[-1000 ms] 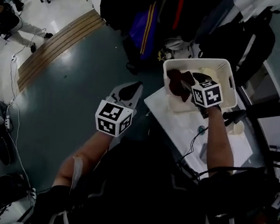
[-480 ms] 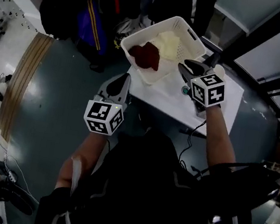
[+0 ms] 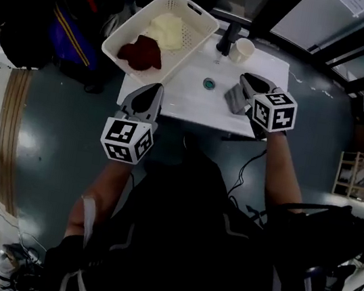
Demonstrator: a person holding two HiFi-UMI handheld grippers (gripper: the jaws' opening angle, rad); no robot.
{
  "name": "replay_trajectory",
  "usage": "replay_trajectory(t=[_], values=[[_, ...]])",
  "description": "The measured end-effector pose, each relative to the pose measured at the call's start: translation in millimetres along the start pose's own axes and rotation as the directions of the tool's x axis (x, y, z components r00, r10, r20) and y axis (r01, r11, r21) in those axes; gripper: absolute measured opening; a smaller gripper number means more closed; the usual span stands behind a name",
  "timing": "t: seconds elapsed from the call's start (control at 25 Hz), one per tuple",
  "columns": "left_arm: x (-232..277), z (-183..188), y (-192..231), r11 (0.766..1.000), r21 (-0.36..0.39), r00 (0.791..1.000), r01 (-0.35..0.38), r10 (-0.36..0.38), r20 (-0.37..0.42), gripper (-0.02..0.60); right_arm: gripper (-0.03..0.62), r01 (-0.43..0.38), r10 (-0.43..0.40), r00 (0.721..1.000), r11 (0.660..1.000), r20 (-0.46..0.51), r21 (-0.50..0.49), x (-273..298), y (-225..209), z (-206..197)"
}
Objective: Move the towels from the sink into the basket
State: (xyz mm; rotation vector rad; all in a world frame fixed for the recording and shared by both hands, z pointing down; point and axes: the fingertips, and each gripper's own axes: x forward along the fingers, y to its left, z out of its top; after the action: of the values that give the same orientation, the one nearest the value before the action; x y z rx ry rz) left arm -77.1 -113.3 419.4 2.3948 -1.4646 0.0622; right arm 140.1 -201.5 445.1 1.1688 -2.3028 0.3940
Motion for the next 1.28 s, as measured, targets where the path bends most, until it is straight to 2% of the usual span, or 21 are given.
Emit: replay_trajectory(t=[0.12,0.28,0.4,0.52,0.88,1.04,1.2,1.28], values=[[26,-6,-22,0.999,0.009,0.999,0.038,-0.037,-0.031,0.008,0.059,0.027,-0.025,0.999,0.998,-0.044,0.053,-1,-31,-30],[62,-15,-42,0.998,0.015,0.995,0.059,-0.057,-0.087,0.008,0.119,0.036,-0.022,0.992,0.994,-0.127,0.107,10,-65,-72],[91,-26,-51,0.998,0.017,0.99,0.061,-0.058,-0.125,0.008,0.175,0.027,-0.001,0.978,0.992,-0.211,0.12,29,-84,-105],[117,-46,-56,0.998,0.028,0.984,0.052,-0.047,-0.175,0.008,0.196,0.006,0.028,0.958,0.993,-0.287,0.118,55,-97,-136],[167,-106,-64,1.0,-0.018,0.947,0.017,-0.022,-0.321,0.008,0.244,-0.047,0.108,0.872,0.989,-0.478,0.137,120,-111,-218],[180,-121,-63,1.0,-0.026,0.936,0.001,-0.01,-0.352,0.008,0.249,-0.064,0.127,0.829,0.989,-0.544,0.133,142,-113,-246],[187,-130,-65,0.999,-0.032,0.932,-0.012,0.0,-0.363,0.008,0.249,-0.052,0.107,0.768,0.993,-0.631,0.104,152,-118,-277],[188,-132,-65,0.999,-0.034,0.93,-0.016,0.003,-0.368,0.008,0.249,-0.042,0.098,0.754,0.994,-0.65,0.102,155,-118,-287]])
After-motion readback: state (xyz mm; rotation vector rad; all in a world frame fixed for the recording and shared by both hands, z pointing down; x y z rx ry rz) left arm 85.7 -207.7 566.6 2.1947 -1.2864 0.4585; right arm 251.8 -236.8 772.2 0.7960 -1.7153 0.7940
